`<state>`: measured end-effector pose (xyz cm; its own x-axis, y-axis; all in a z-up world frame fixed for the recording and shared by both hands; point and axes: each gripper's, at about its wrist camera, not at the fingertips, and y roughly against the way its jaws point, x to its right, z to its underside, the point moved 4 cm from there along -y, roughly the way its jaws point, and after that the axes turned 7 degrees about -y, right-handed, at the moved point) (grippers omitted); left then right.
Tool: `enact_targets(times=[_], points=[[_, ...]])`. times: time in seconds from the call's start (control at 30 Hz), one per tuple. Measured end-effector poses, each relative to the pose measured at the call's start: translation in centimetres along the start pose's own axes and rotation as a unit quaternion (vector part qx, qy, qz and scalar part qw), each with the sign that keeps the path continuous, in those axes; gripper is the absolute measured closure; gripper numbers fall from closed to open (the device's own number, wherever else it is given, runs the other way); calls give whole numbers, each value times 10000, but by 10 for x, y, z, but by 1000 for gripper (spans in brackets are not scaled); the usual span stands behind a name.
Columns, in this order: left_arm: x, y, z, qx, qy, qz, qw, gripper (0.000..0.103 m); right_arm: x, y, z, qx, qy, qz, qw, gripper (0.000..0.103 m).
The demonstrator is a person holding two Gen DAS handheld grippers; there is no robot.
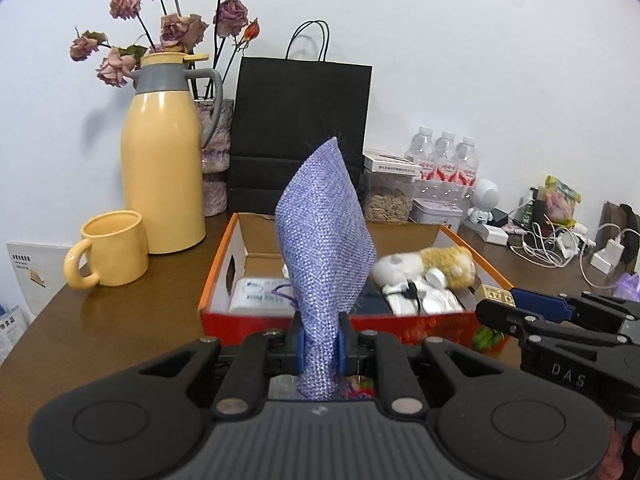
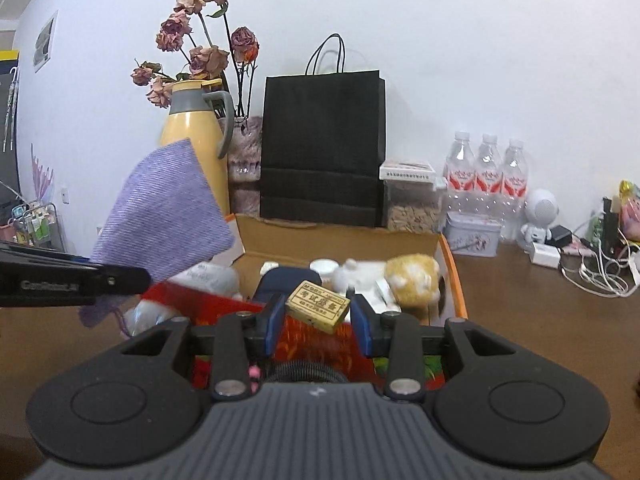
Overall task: Organize objects
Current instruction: 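Carry the yellow block and purple pouch into the box and open both tools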
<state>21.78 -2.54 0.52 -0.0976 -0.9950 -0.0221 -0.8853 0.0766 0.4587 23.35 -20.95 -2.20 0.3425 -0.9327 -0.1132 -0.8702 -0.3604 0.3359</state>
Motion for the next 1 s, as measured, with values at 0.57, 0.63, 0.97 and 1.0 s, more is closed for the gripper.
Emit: enact_targets(times=[0.57, 0.63, 0.97, 1.0], points=[[-12, -93, -41, -203, 233, -77, 9995, 90, 6, -89, -20, -195, -126, 62, 9997, 66], [-15, -103, -41, -237, 209, -83, 9995, 90, 9, -97, -20, -229, -147, 102, 9996, 66], [-16, -133, -39, -408, 3, -61, 9991, 89, 19, -120, -16, -342, -140, 191, 9991, 66], [-16, -134, -38, -417, -18, -91, 9991, 87, 19, -121, -15, -358, -130, 191, 9991, 66]])
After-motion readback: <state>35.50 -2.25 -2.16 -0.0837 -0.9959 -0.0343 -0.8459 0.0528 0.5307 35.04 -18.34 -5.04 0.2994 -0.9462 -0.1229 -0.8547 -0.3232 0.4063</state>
